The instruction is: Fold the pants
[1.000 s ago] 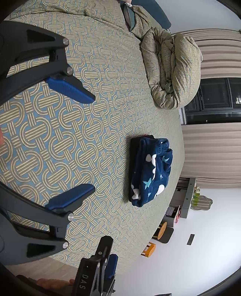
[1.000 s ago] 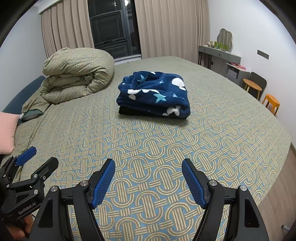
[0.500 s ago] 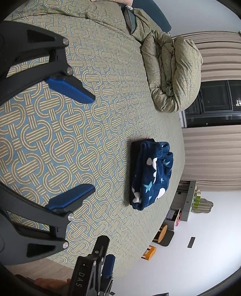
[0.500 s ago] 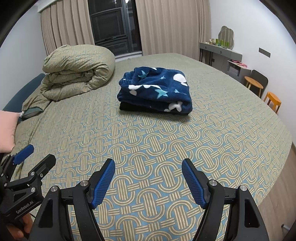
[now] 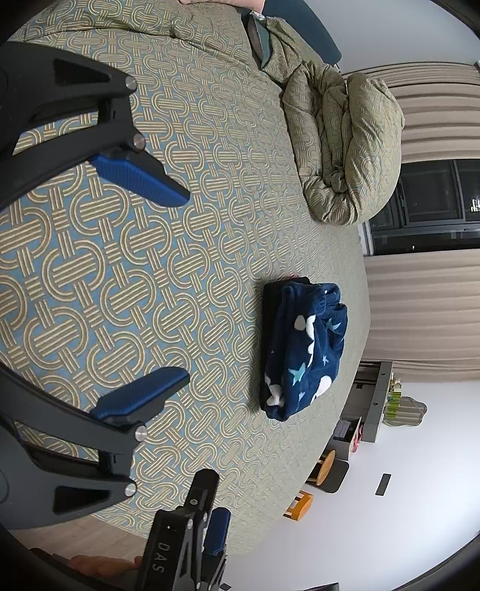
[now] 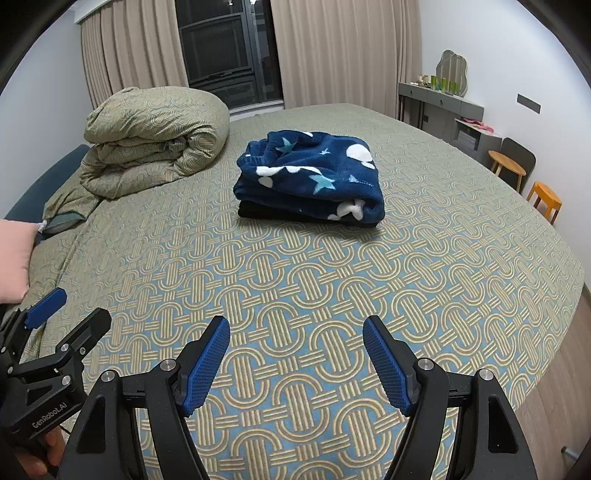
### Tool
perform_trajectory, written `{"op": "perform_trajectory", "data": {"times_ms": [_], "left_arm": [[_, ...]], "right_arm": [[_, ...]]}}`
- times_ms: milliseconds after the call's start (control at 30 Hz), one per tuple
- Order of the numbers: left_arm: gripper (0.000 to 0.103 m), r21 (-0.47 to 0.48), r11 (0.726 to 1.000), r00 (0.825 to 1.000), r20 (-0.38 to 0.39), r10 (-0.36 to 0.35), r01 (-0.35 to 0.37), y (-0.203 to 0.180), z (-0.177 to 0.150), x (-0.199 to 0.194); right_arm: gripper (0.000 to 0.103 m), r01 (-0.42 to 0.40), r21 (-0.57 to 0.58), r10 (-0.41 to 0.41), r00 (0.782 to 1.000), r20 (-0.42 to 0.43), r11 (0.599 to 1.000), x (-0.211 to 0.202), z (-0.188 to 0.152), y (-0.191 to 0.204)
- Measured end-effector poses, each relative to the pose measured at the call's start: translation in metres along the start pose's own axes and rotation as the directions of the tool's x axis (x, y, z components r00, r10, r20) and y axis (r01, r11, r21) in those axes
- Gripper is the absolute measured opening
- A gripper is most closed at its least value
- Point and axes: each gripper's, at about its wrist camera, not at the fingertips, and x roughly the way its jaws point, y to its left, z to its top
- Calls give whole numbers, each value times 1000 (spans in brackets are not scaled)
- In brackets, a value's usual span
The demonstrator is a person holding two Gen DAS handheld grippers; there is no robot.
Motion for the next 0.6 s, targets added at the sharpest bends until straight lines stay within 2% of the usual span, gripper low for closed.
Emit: {"op": "perform_trajectory", "data": {"times_ms": [600], "left_arm": [[88,13,1000,1000,-11,-4,4,-4,1,4]], "right_arm": [[76,7,6,-7,1000,1,1000,-1,-1,-4]]}}
